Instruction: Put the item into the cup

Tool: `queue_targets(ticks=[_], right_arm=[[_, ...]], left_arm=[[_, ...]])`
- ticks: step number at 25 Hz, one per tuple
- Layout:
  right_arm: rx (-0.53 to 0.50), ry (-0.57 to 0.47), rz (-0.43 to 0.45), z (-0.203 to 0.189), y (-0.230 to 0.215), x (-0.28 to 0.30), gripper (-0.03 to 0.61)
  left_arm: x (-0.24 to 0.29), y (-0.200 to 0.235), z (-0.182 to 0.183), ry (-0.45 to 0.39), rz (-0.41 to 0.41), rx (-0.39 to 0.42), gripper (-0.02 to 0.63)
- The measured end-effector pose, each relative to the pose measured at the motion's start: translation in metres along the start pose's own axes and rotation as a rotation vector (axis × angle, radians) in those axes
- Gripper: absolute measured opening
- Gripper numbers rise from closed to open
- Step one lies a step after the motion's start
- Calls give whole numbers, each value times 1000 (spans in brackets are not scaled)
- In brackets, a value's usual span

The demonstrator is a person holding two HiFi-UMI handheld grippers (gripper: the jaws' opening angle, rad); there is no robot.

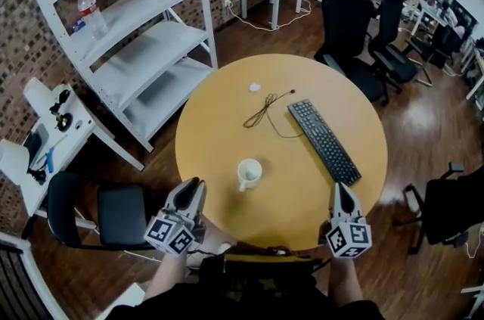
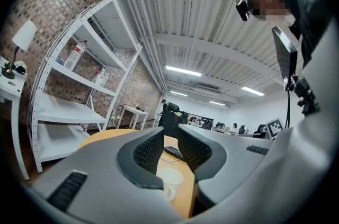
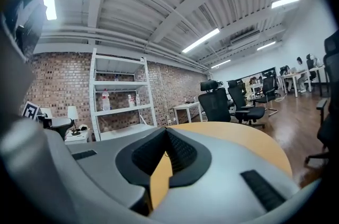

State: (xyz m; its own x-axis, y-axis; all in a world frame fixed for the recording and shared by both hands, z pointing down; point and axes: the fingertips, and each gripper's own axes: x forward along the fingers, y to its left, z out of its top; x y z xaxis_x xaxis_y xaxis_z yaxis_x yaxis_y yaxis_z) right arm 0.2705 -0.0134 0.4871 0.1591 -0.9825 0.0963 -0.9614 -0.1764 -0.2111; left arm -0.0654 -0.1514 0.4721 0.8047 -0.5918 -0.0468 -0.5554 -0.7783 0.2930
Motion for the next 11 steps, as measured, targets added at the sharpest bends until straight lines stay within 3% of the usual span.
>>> queue_targets(ticks=[11], right_arm=[[34,-16,-1,10,-11,1,8]], left_arm=[[-19,18,4,9,79,-4,74]])
